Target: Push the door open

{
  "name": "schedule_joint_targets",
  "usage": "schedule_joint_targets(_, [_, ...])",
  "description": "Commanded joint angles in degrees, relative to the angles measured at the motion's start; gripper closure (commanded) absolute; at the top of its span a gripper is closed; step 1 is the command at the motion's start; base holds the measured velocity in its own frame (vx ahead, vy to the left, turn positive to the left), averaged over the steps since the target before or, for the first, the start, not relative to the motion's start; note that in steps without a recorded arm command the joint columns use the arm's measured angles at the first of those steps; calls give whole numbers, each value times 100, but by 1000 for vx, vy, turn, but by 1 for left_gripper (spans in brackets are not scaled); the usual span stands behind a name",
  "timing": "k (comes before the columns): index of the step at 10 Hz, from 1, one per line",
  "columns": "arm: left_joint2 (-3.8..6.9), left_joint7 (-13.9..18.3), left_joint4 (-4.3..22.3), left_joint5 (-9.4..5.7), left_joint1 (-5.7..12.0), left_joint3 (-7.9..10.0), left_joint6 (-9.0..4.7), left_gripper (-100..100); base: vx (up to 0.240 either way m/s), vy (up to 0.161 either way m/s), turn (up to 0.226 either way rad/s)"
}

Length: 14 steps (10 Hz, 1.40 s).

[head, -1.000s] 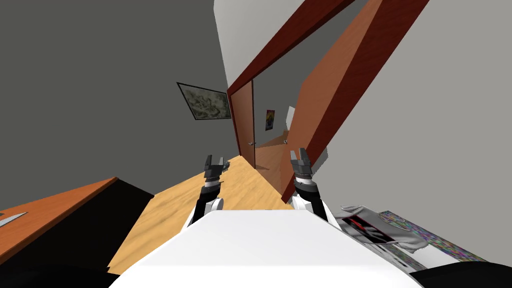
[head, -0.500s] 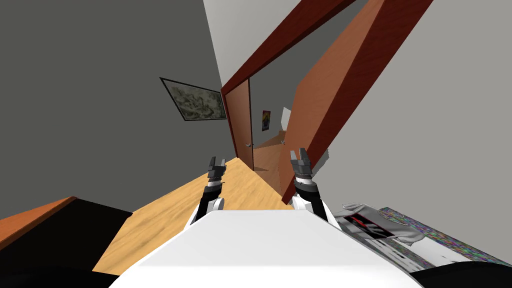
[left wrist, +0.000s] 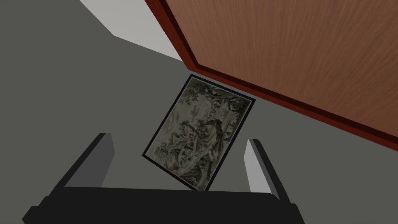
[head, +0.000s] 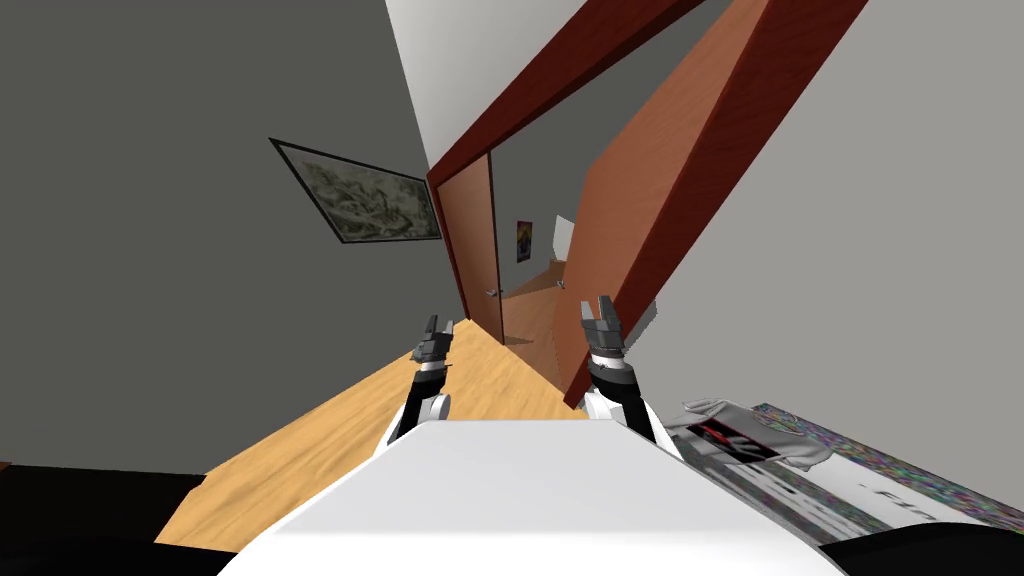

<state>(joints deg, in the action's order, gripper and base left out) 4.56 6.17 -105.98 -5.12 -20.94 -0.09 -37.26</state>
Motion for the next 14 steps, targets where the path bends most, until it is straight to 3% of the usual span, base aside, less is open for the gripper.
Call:
schedule_joint_targets(1, [40, -4, 206, -4, 58, 27, -48, -100, 95, 116, -116])
schedule_joint_targets(7, [97, -72, 843, 12, 310, 83, -106, -100, 71, 86, -136])
schedule_joint_targets(14, [147, -180, 1844, 37, 706, 172, -198, -100, 81, 136, -195])
